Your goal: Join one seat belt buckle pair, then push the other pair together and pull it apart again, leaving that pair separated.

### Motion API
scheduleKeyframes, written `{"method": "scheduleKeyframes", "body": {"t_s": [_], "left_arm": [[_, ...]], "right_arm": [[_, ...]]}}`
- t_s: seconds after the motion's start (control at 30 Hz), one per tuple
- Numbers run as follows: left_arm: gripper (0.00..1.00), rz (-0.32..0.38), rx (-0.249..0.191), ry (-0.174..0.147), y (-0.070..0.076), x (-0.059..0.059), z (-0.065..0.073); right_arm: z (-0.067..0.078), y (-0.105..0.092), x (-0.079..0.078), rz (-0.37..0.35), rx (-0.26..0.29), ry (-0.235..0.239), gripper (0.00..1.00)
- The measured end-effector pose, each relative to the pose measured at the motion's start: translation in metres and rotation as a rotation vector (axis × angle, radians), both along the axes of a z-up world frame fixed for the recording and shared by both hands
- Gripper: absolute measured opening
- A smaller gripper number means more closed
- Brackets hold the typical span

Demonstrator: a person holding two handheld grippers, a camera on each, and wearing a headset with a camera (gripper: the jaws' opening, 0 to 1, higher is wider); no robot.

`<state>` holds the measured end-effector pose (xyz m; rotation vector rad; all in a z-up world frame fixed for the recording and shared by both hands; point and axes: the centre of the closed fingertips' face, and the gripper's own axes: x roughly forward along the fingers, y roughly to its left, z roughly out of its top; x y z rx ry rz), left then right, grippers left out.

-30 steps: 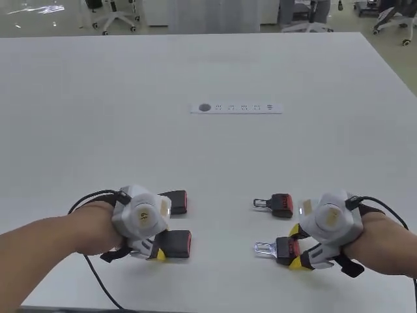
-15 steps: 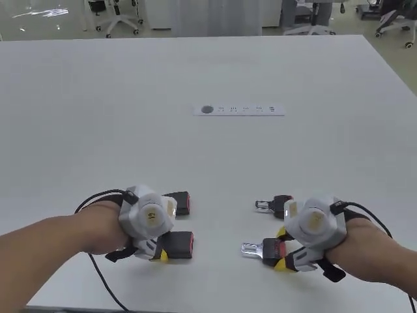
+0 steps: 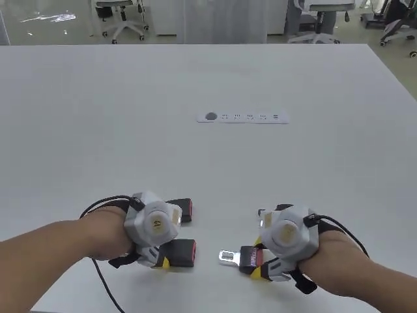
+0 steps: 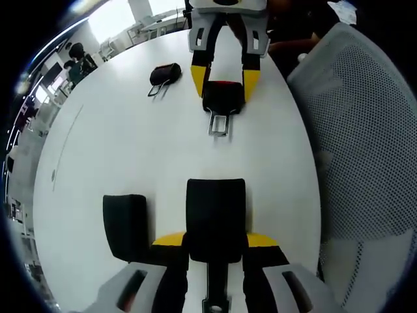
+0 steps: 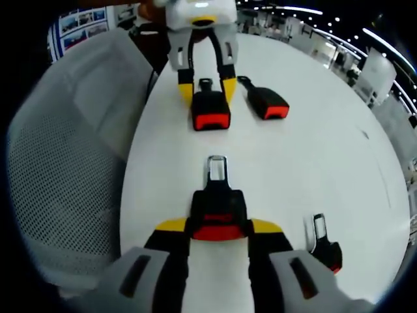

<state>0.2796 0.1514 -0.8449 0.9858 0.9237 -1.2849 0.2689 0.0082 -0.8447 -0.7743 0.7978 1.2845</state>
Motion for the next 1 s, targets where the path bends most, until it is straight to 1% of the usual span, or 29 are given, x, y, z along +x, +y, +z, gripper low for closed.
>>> {"method": "scheduleKeyframes", "body": {"t_s": [0.2,0.4,0.7,1.0], "left_arm": [[0.33,-0.001,0.001,-0.001,0.000,0.000,0.000],[0.33,0.001,0.002,-0.003,-0.001,0.000,0.000],[0.33,-0.004,0.002,0.003,-0.001,0.001,0.000],[0.32,-0.008,0.002,0.005,0.000,0.001,0.000]], "right_arm": [[0.000,0.022,0.001,0.027,-0.002,-0.011,0.34],[0.000,0.035,0.005,0.030,-0.003,-0.018,0.34],[0.002,0.046,0.003,0.048,0.000,-0.014,0.34],[0.000,0.054,0.006,0.056,0.016,-0.020,0.34]]}}
